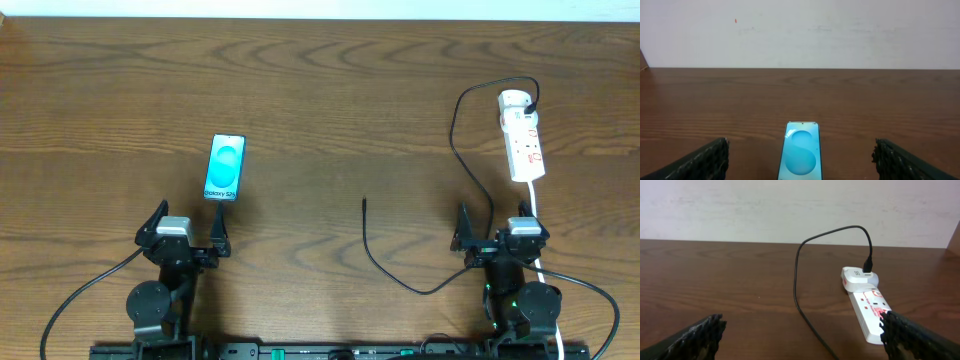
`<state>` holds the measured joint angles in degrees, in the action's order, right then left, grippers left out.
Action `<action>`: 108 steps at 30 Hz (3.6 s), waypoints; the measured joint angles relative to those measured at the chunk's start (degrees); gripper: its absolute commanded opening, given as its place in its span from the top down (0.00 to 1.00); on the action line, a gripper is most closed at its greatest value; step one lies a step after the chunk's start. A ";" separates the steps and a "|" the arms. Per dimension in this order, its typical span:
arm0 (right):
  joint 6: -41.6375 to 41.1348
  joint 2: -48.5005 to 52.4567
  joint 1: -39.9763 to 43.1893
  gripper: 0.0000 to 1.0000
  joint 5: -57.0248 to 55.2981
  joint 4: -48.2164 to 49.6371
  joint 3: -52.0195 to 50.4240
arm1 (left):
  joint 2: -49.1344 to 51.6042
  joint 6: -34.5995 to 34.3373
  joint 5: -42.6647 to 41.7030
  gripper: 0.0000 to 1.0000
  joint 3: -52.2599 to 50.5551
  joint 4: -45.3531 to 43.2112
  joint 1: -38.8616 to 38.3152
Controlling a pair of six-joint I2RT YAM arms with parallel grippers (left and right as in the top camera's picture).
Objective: Plug charger to phone and switch on socket
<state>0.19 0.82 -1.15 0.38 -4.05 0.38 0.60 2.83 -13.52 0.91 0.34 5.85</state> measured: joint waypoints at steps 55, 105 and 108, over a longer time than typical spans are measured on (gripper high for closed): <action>0.48 0.00 0.00 0.01 -0.02 0.00 0.00 | 0.00 0.00 1.03 0.08 0.09 0.28 0.00; 0.50 -0.11 0.00 0.01 -0.20 0.02 0.00 | 36.50 -3.04 0.28 0.08 33.33 11.23 0.00; 0.50 -0.11 0.00 0.01 -0.17 0.00 0.00 | 46.58 -3.04 0.04 0.08 44.92 20.92 0.00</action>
<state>0.69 0.71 -1.15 0.21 -4.05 0.38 47.18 -0.21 -13.47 45.82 21.26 5.85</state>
